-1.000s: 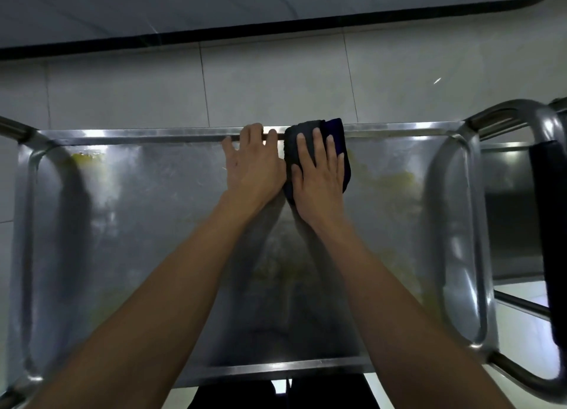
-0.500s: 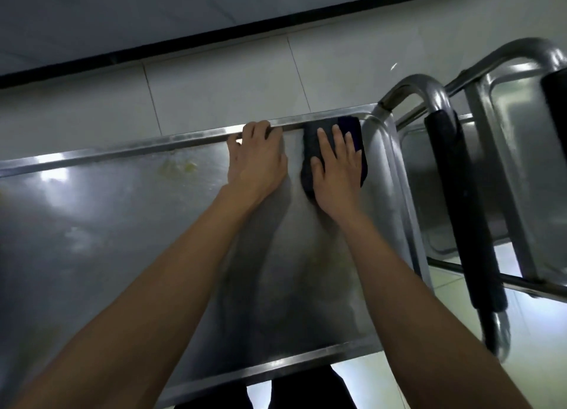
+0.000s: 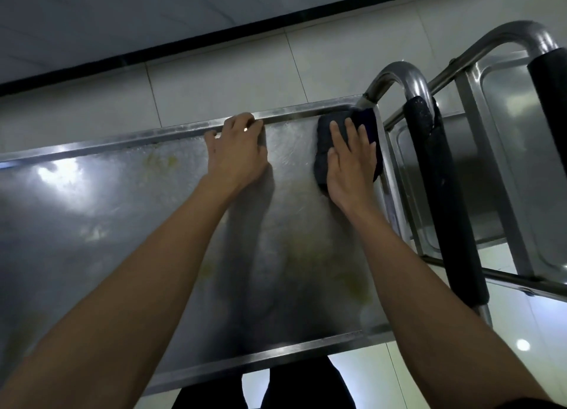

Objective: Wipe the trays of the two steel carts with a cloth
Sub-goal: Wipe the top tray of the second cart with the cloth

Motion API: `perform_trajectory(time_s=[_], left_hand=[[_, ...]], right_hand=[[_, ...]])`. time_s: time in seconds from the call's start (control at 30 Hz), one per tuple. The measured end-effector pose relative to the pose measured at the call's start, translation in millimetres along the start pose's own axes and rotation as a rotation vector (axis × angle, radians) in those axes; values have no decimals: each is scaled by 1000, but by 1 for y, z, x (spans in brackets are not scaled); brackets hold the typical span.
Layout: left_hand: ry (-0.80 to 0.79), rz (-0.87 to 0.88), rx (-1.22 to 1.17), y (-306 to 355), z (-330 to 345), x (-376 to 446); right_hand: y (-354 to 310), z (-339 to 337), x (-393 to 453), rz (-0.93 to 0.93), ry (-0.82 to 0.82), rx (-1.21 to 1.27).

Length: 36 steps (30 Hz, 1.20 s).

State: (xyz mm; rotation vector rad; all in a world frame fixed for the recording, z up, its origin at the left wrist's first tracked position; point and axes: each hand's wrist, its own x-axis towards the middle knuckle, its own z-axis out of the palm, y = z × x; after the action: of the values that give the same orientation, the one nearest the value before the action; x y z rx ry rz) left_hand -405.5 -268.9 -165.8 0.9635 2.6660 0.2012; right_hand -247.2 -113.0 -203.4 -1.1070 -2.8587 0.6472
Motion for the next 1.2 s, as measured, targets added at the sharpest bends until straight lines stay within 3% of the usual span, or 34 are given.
perform_trajectory(time_s=[0.13, 0.53, 0.77, 1.2], left_hand=[[-60, 16, -56, -9, -11, -9], [62, -82, -39, -137, -2, -149], [77, -71, -28, -179, 10, -193], [147, -24, 85, -172, 22, -196]], right_hand=[[-29, 15, -33, -43, -34, -23], [-158, 84, -89, -180, -100, -79], [-231, 127, -130, -303, -196, -108], [-218, 112, -138, -242, -196, -90]])
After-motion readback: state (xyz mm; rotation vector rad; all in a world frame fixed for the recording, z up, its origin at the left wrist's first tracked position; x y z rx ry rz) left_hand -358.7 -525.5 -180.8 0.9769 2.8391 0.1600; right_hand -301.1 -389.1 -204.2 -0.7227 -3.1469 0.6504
